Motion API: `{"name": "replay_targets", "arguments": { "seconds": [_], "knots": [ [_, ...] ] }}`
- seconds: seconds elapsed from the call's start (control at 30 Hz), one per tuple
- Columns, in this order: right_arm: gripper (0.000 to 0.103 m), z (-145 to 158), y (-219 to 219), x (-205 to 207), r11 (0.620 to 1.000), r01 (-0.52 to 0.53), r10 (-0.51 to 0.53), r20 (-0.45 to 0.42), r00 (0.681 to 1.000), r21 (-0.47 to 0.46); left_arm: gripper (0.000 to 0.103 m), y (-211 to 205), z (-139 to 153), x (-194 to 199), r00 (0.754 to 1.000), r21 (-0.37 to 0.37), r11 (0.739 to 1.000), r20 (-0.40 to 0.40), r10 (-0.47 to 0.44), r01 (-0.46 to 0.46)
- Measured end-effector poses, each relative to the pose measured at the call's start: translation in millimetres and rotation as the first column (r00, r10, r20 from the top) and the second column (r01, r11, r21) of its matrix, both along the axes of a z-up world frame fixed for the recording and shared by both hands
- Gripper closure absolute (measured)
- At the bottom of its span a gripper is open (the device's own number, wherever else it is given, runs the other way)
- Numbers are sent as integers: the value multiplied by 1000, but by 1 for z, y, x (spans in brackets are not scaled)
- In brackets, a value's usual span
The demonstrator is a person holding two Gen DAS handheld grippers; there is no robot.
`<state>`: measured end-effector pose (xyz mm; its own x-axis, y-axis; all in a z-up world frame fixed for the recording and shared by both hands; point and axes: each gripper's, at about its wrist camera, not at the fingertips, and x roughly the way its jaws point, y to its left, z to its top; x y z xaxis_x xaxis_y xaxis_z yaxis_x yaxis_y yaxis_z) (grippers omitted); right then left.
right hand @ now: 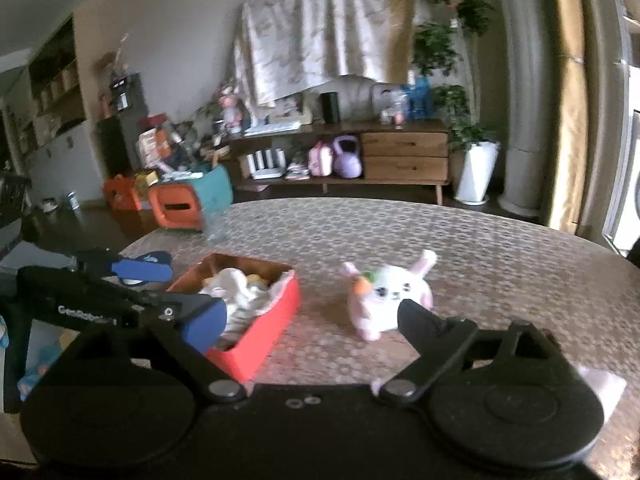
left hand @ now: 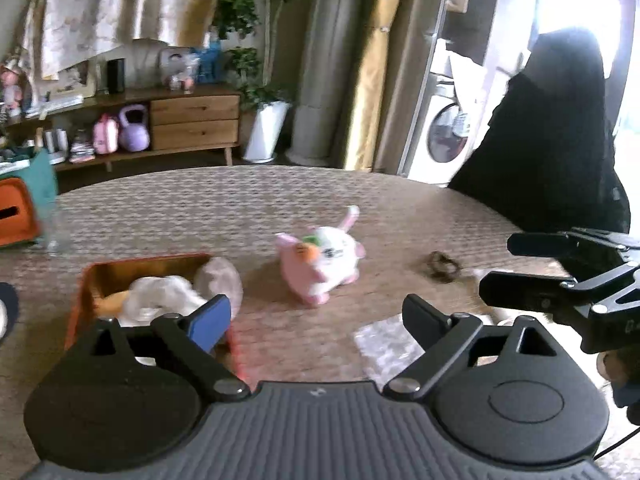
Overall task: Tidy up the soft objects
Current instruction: 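Move both tools back to the clear plastic sheet and white tissue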
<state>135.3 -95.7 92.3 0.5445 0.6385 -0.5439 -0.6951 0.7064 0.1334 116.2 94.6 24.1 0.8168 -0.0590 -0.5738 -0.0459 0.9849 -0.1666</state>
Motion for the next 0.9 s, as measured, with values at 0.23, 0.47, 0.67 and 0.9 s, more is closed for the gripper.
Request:
{"name": "replay_targets", "arguments": {
  "seconds": [0.23, 0.47, 0.67, 0.9],
  "knots": [
    [6, -4, -51, 10, 995, 95, -95, 14, 995, -18, 1, -39, -13, 22, 999, -20, 999, -27, -44, 43],
    [5, -20, -104, 32, 974, 225, -225, -10, 974, -24, 1, -75, -37, 46, 995, -26, 996, -62, -82, 80],
    [5, -45, -141, 56, 942, 327, -329, -23, 944, -74, 1, -101, -62, 65, 982, -36, 990, -121, -143, 140],
    [6, -83, -165, 84, 909, 401, -412, -103, 905, -113, 1, -129, -97, 85, 967, 2, 992, -226, -120, 124]
  ]
}}
